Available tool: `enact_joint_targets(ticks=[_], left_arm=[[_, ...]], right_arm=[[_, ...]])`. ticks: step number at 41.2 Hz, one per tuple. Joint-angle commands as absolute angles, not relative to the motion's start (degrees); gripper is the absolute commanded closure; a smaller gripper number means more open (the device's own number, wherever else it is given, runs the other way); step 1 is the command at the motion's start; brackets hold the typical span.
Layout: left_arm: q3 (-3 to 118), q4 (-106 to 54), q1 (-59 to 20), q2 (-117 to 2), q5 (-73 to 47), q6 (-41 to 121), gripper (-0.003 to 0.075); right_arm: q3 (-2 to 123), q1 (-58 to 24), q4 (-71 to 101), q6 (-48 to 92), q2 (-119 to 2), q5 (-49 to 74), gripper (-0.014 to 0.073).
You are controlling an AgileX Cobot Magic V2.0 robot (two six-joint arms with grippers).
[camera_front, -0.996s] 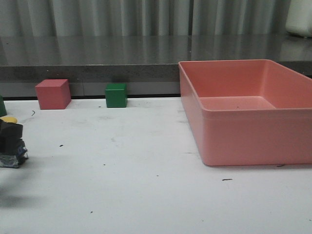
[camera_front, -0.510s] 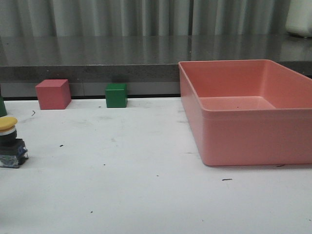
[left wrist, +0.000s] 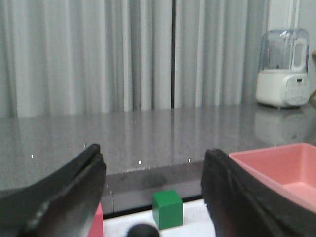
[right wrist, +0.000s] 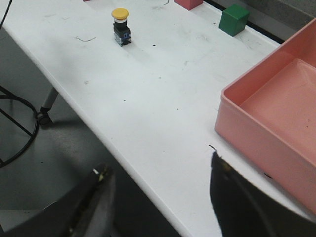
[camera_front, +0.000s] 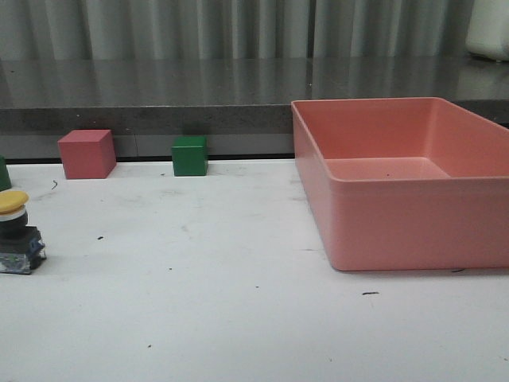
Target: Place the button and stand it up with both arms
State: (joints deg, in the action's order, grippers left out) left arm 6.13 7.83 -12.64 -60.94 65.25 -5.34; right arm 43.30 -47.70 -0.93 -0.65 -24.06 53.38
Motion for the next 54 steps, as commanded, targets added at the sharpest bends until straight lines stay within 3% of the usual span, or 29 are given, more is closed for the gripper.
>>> enact_joint_targets(ticks=[1,8,19,25,36,44,54], left_arm=[[7.21,7.51,-12.43,-55.83,78.32,-5.95,0.0300],[8.26,6.85,-12.43,-47.73,71.84,-5.95,0.0300],[18.94,8.04,-12.43,-35.26,36.20,-5.95,0.0300],[27.40,7.18,-12.43,-29.39,8.56,-5.95,0.0300],[37.94,6.81,-12.43,-26.42,-28.45,-5.95,0.0300],[39.05,6.45,-12.43,-26.42,-42.39,-5.95,0.0300],[39.05,6.45,-12.43,-26.42,-44.42,-5.95,0.0300]], right_arm=[[44.74,-47.69,-1.57,-0.30,-24.40,49.10,0.0146],[44.74,-47.69,-1.57,-0.30,-24.40,49.10,0.0146],[44.74,-47.69,-1.57,-0.30,-24.40,49.10,0.0146],[44.74,-47.69,-1.57,-0.30,-24.40,49.10,0.0146],[44.74,-47.69,-1.57,-0.30,-24.40,49.10,0.0146],[44.74,-47.69,-1.57,-0.30,-24.40,49.10,0.0146],[44.74,-47.69,-1.57,-0.30,-24.40,49.10,0.0146]])
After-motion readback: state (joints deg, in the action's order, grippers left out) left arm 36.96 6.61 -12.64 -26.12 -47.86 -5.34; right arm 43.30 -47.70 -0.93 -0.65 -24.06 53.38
